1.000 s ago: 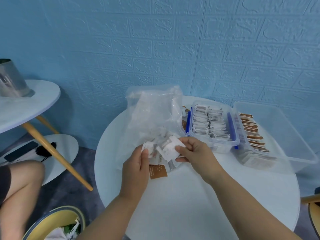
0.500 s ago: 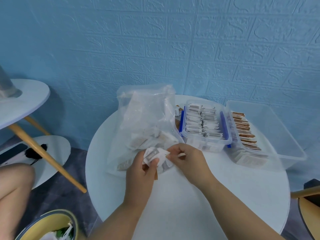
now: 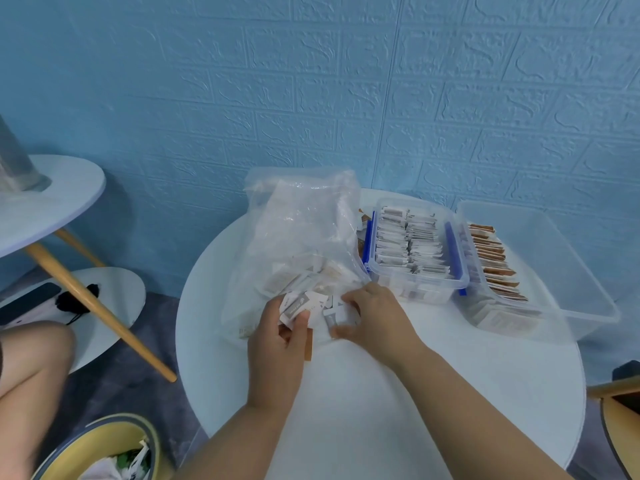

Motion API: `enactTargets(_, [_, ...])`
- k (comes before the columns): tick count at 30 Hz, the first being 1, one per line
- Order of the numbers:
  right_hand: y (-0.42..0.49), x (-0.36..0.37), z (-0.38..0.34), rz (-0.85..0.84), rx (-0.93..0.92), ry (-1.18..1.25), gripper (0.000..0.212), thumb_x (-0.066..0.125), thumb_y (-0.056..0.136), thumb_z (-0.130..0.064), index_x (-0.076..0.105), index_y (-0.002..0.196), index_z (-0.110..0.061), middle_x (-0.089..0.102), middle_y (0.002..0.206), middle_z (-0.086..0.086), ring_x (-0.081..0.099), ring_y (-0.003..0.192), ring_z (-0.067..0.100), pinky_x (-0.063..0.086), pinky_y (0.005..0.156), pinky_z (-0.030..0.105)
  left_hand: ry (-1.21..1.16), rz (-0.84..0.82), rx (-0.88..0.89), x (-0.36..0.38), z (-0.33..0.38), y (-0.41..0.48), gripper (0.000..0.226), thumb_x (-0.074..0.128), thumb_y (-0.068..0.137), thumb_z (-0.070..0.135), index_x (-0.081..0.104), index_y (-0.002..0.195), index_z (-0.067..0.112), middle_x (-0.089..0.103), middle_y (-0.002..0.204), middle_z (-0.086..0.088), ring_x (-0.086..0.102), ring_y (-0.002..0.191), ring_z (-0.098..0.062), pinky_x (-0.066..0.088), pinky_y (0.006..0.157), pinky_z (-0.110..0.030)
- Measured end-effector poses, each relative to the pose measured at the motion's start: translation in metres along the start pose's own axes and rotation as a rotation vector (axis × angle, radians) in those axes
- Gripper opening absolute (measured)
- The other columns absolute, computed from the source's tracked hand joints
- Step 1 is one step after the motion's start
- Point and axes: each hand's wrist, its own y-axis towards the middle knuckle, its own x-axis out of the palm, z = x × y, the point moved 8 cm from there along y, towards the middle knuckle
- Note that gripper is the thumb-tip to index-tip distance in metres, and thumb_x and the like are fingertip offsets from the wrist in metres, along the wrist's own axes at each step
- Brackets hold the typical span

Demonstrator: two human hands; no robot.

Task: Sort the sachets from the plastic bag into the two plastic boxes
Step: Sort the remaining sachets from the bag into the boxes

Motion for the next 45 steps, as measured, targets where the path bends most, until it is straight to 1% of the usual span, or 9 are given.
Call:
enactTargets(5, [0.005,-0.001,-0.005,-0.144,-0.033,-0.041,0.063,0.076,0.069,-0.042,0.051,0.123,-0.022,0.047,0.118,0.001,0.041,0.112,0.018,0.035,0.088,0.023,0.0,-0.029,0.01,0.002,0.002,-0.001,0.025,0.059,0.088,0.02,0.053,0.111,0.028,0.057,0.096,0.028,0.059,0.087,0.006,0.046,0.07,-0.004])
enactTargets(13, [0.01,-0.002,-0.009,-0.227,-0.067,-0.073,0.06,0.079,0.065,-0.042,0.051,0.115,-0.023,0.045,0.113,0.001,0.042,0.103,0.018,0.037,0.083,0.025,0.007,-0.047,0.026,0.003,0.003,-0.001,0.025,0.059,0.089,0.019,0.052,0.111,0.029,0.056,0.096,0.03,0.056,0.088,0.013,0.048,0.074,-0.01])
enactTargets(19, [0.007,-0.005,-0.008,-0.16,-0.071,-0.002,0.053,0.081,0.062,-0.039,0.047,0.099,-0.022,0.049,0.104,-0.003,0.044,0.09,0.014,0.037,0.072,0.024,0.006,-0.047,0.024,0.003,0.003,-0.002,0.025,0.059,0.089,0.018,0.051,0.11,0.03,0.056,0.096,0.027,0.057,0.088,0.007,0.046,0.073,-0.005])
enactTargets(23, [0.002,-0.004,-0.006,-0.158,-0.059,0.121,0.04,0.076,0.073,-0.026,0.046,0.1,-0.023,0.056,0.096,-0.005,0.052,0.084,0.015,0.044,0.072,0.026,0.013,-0.054,0.031,0.004,0.003,-0.002,0.025,0.058,0.089,0.02,0.049,0.111,0.03,0.057,0.098,0.022,0.058,0.091,-0.003,0.048,0.079,-0.019])
enactTargets(30, [-0.018,-0.029,0.002,0.018,-0.14,0.398,0.016,0.063,0.086,-0.011,0.067,0.1,-0.019,0.06,0.09,-0.019,0.055,0.078,-0.001,0.043,0.073,0.008,0.019,-0.075,0.085,0.007,0.008,-0.005,0.023,0.06,0.087,0.017,0.054,0.108,0.026,0.059,0.092,0.025,0.06,0.08,0.007,0.045,0.068,-0.005])
enactTargets(33, [-0.021,-0.061,0.017,0.134,-0.103,0.441,0.013,0.064,0.086,-0.012,0.066,0.093,-0.023,0.063,0.088,-0.012,0.057,0.08,-0.001,0.043,0.073,0.011,-0.009,-0.095,0.127,0.015,0.024,-0.001,0.021,0.06,0.087,0.019,0.055,0.106,0.027,0.064,0.085,0.017,0.061,0.073,0.006,0.045,0.065,-0.008])
enactTargets(36, [-0.018,-0.105,0.04,0.263,-0.046,0.395,0.012,0.067,0.083,-0.013,0.068,0.093,-0.019,0.067,0.088,-0.003,0.061,0.08,0.012,0.047,0.076,0.023,-0.039,-0.101,0.189,0.031,0.051,0.009,0.023,0.06,0.086,0.021,0.051,0.102,0.036,0.063,0.095,0.02,0.062,0.085,0.004,0.049,0.075,-0.013])
enactTargets(40, [0.001,-0.15,0.073,0.313,0.008,0.247,0.014,0.068,0.082,-0.012,0.064,0.085,-0.025,0.067,0.08,-0.002,0.06,0.07,0.018,0.047,0.073,0.029,-0.071,-0.115,0.21,0.064,0.076,0.03,0.022,0.061,0.088,0.016,0.054,0.106,0.025,0.065,0.096,0.008,0.065,0.089,-0.011,0.051,0.077,-0.022])
enactTargets(45, [0.034,-0.156,0.096,0.184,0.012,-0.034,0.014,0.062,0.087,-0.014,0.067,0.1,-0.014,0.065,0.089,0.002,0.057,0.082,0.019,0.045,0.078,0.029,-0.084,-0.113,0.201,0.097,0.088,0.054,0.024,0.06,0.088,0.011,0.058,0.112,0.011,0.062,0.092,0.007,0.058,0.077,-0.003,0.039,0.065,-0.001])
